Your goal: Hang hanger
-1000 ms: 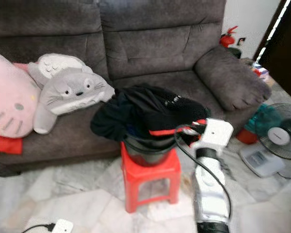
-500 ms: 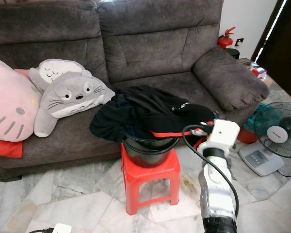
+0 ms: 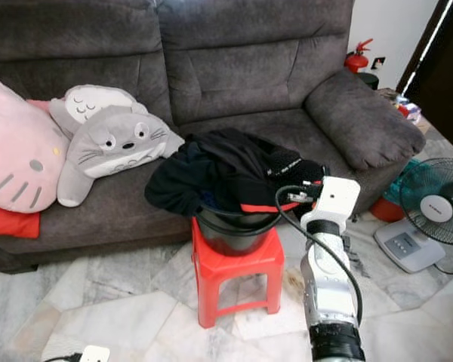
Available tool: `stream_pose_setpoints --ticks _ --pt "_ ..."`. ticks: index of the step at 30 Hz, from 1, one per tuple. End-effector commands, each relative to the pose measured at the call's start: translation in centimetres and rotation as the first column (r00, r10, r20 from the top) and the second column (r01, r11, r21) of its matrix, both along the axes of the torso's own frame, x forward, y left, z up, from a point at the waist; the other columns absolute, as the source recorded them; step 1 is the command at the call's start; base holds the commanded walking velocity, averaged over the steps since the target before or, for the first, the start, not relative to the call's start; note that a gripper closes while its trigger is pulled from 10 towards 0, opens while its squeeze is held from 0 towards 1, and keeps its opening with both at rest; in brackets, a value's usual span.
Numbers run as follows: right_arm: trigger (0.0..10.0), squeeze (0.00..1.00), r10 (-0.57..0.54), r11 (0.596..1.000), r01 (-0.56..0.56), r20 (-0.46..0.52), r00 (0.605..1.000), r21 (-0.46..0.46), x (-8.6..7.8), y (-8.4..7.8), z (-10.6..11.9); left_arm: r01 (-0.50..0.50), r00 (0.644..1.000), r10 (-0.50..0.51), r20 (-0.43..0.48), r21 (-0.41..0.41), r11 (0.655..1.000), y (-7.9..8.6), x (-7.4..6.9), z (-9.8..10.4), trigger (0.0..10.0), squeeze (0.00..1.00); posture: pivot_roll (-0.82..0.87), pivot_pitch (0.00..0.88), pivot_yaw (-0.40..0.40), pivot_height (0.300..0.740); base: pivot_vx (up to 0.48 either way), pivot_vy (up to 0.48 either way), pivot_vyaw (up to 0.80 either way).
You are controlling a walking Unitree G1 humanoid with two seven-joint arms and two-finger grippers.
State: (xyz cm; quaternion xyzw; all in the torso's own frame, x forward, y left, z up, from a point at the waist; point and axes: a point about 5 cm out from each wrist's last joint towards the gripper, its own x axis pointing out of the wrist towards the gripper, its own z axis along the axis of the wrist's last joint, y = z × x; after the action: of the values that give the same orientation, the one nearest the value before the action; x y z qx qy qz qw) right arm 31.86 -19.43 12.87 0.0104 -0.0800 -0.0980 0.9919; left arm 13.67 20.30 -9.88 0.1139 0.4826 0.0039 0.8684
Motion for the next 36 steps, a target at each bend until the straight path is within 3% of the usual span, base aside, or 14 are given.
stream_pose_setpoints --ticks 1,22,36 --pt "10.0 0.0 -0.009 1.0 0.009 0.018 1.0 -0.005 0.1 0.1 0.3 0.02 0.998 -0.02 -0.052 0.001 1.0 0.2 -1.2 -0.4 10.0 0.0 -0.06 0.022 0.029 0.74 -0.341 0.0 0.0" --pt "10.0 0.0 -0.011 1.0 0.011 0.033 0.999 -0.018 0.7 0.4 1.1 -0.004 1.0 0.004 -0.028 0.006 1.0 0.7 0.1 0.1 10.0 0.0 -0.08 0.047 0.028 0.74 -0.37 0.0 0.0" --pt "10.0 0.0 0.01 0.998 -0.008 0.038 0.999 -0.065 0.6 0.4 1.4 -0.003 1.0 0.003 -0.026 -0.003 1.0 0.6 0.2 0.1 10.0 0.0 -0.09 0.043 0.019 0.74 -0.31 0.0 0.0"
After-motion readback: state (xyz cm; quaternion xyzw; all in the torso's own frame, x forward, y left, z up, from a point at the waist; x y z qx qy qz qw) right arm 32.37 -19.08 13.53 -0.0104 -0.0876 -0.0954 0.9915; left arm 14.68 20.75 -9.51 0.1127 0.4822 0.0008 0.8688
